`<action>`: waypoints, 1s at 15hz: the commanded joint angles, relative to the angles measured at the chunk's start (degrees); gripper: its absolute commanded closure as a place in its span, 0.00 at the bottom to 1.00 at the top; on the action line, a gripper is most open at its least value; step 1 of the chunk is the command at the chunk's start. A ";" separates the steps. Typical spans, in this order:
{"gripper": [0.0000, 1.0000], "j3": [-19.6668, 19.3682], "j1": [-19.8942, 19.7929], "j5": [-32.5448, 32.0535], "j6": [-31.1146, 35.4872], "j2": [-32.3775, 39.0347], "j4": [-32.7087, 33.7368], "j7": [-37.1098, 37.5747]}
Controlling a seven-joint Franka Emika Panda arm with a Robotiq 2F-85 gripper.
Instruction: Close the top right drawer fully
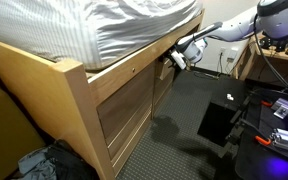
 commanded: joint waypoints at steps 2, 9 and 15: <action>0.00 -15.23 3.88 5.59 0.56 -11.90 -10.84 5.20; 0.00 -18.92 6.31 8.46 1.64 -12.07 -9.06 3.73; 0.00 -15.33 4.32 6.16 7.17 -9.28 -7.02 2.61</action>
